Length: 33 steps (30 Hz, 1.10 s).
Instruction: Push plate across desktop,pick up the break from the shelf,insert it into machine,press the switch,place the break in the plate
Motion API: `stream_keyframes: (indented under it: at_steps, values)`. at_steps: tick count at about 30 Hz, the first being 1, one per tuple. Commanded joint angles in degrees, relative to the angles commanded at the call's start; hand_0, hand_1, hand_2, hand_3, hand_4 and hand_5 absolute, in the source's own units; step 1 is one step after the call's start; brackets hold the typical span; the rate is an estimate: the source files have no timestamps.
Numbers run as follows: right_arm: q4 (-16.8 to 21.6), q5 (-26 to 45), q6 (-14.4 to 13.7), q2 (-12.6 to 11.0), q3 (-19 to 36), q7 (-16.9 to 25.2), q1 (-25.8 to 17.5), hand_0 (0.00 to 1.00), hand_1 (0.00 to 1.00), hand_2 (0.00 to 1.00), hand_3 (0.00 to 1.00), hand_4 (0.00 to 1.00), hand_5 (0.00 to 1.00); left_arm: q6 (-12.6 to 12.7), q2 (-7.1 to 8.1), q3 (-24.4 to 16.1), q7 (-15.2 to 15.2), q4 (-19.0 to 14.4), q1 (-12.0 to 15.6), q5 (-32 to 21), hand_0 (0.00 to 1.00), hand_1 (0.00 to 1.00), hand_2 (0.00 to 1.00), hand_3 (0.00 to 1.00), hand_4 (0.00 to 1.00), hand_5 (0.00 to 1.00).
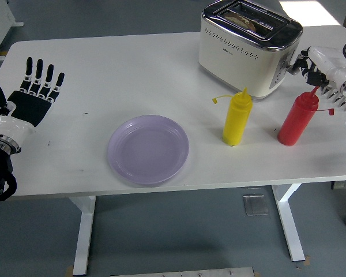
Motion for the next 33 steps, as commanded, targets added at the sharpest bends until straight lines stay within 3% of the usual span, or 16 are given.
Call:
stream_keyframes:
  at_steps: [17, 33]
  values:
    - [-0.3, 1.3, -1.5, 0.5, -1.0, 0.6, -0.6, 0.370, 0.374, 0.583, 0.497, 0.102, 0.002, 0.1, -0.10, -0.2, -0.1, 0.1, 0.0, 0.1, 0.796, 0.723, 0.672, 0.688, 0.768, 0.998]
    - [8.8, -2.1, 0.3, -2.6, 6.7, -1.1, -3.1, 0.369, 0.372, 0.581, 0.497, 0.109, 0.002, 0.1, -0.16, -0.5, -0.1, -0.1, 0.7, 0.1, 0.796, 0.722, 0.670, 0.687, 0.766, 0.998]
